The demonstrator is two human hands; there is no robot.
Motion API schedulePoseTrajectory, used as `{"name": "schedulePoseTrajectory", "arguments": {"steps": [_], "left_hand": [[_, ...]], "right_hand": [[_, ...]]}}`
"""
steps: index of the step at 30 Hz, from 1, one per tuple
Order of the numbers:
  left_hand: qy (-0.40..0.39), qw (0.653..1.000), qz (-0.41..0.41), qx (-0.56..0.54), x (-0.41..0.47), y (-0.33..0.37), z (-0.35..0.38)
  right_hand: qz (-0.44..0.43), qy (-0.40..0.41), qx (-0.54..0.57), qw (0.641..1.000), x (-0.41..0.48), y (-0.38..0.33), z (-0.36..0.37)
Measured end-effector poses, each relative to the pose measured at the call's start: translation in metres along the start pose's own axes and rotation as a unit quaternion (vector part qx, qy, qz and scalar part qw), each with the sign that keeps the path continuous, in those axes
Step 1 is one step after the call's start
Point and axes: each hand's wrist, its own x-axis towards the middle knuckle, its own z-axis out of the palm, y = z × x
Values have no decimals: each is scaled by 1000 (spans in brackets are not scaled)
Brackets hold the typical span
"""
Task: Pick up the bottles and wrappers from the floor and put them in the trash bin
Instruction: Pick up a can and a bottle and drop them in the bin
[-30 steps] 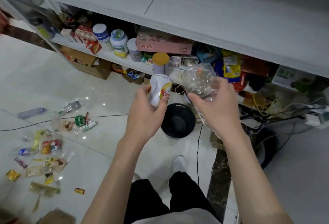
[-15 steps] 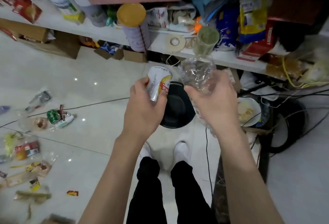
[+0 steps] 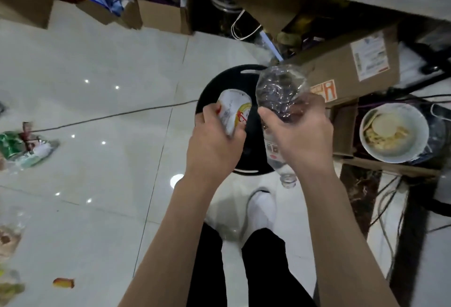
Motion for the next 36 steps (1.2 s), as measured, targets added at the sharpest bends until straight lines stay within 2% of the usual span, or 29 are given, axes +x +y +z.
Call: {"name": "schedulePoseTrajectory", "arguments": {"steps": [7,14,18,22,26,36], "left_hand": [[-1,1000,5,4,33,-33,26],[14,1000,15,-2,9,-24,-19],[46,998,31,-10,-24,7,-67],[84,995,51,-21,-70,55,-127],[121,989,79,-28,-125,106,-192],[184,977,110,-4,-287,217,-329]], "right_hand": [[2,-5,-43,999,34,44,53],[10,6,-105,994,17,26,33],[-21,8,-117,993,-10,-20,-11],[-68,-24,-119,990,-50,-88,-67],[-136,-34,-111,984,-94,-161,-128],[-283,-99,-120,947,-213,-298,-268]]}}
